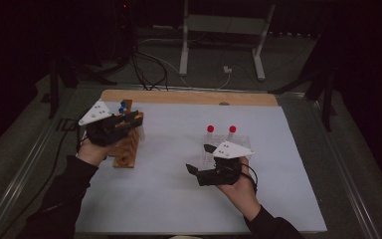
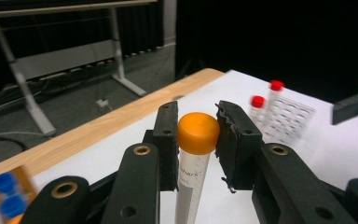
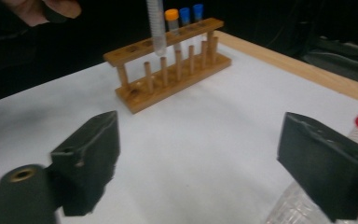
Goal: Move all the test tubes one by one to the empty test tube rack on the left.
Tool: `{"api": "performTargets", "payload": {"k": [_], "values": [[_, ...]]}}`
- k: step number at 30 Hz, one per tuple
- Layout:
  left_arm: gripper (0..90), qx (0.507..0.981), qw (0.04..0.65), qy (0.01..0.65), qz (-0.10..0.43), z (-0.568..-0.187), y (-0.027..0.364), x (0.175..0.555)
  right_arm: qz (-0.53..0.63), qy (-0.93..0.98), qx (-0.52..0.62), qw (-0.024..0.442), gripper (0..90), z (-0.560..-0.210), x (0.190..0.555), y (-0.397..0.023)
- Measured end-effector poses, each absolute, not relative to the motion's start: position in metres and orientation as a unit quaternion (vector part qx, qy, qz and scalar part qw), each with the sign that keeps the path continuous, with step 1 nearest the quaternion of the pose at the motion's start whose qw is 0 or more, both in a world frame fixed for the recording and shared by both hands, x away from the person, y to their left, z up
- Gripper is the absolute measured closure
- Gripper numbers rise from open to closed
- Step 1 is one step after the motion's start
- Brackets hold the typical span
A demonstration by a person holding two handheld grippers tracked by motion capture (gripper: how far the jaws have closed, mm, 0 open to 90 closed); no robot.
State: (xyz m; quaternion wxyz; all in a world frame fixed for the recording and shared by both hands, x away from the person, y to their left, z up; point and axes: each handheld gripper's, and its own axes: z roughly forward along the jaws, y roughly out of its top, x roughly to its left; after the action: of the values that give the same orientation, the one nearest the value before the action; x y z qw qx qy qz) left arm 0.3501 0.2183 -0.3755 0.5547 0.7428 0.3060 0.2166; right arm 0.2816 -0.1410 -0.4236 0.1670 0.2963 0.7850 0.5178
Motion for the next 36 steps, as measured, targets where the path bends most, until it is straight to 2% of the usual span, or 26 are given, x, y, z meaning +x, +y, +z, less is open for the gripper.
{"api": "performTargets", "payload": {"k": [2, 5, 23, 31, 36], "values": [[71.4, 0.739, 0.553, 0.313, 0.222, -0.374, 0.226, 0.353, 0.517, 0.788, 0.293, 0.162, 2.2, -0.424, 0.282, -0.141], [71.4, 0.733, 0.552, 0.324, 0.231, -0.372, 0.236, 0.357, 0.52, 0.79, 0.285, 0.157, 0.0, -0.424, 0.282, -0.142], [71.4, 0.694, 0.537, 0.394, 0.274, -0.394, 0.273, 0.379, 0.522, 0.792, 0.281, 0.144, 0.0, -0.424, 0.282, -0.144], [71.4, 0.697, 0.523, 0.414, 0.263, -0.414, 0.273, 0.385, 0.52, 0.794, 0.28, 0.141, 0.0, -0.426, 0.282, -0.144], [71.3, 0.714, 0.5, 0.412, 0.266, -0.427, 0.268, 0.387, 0.519, 0.795, 0.281, 0.137, 0.0, -0.426, 0.283, -0.144]]}}
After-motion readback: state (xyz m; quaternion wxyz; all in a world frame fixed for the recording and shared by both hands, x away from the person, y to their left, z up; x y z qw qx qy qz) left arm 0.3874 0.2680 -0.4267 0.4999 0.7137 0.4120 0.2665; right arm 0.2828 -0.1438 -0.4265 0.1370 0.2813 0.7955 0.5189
